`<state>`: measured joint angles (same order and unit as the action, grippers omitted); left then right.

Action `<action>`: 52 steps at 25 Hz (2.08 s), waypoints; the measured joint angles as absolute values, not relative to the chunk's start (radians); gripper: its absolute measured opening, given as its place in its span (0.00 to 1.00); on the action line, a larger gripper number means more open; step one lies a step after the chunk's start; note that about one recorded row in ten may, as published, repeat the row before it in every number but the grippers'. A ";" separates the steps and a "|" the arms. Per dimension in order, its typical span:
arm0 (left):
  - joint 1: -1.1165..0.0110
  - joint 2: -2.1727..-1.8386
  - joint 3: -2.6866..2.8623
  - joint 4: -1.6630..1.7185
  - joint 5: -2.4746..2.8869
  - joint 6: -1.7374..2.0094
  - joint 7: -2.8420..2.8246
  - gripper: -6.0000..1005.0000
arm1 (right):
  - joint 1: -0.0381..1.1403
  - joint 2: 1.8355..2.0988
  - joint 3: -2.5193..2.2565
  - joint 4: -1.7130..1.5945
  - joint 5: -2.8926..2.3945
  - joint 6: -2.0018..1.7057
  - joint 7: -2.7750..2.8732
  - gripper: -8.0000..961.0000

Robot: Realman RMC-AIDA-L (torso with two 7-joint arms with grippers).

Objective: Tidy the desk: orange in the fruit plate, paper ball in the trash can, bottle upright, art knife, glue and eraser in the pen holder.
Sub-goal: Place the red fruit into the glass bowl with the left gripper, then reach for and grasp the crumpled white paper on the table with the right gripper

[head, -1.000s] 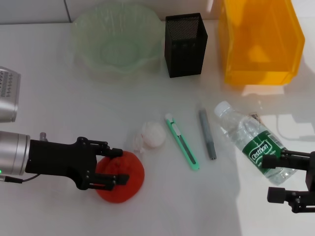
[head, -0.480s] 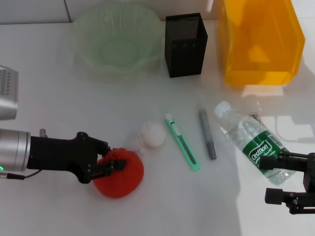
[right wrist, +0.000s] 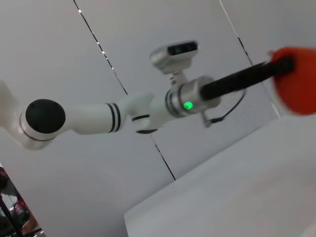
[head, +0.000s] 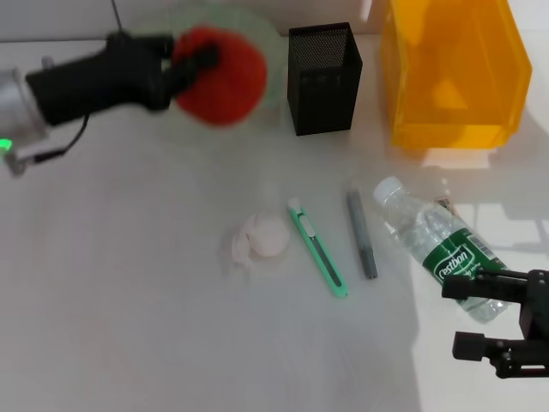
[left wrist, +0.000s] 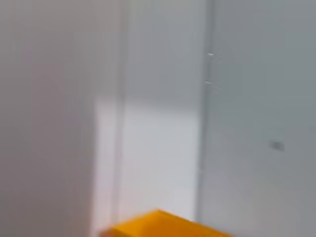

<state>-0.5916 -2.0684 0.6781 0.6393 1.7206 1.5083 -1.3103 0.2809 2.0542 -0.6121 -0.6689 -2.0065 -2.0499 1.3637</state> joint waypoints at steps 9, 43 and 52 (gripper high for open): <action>-0.846 -2.078 0.815 0.449 1.632 0.826 -1.361 0.12 | 0.326 2.080 -0.618 -0.631 -2.004 -2.047 1.346 0.82; -0.397 -1.919 0.888 0.667 1.888 1.729 -1.454 0.84 | 0.788 1.953 -0.826 -1.185 -2.273 -2.006 2.139 0.82; -0.417 -1.921 0.888 0.667 1.958 1.743 -1.470 0.84 | 1.024 1.998 -1.032 -0.909 -2.454 -1.817 2.091 0.82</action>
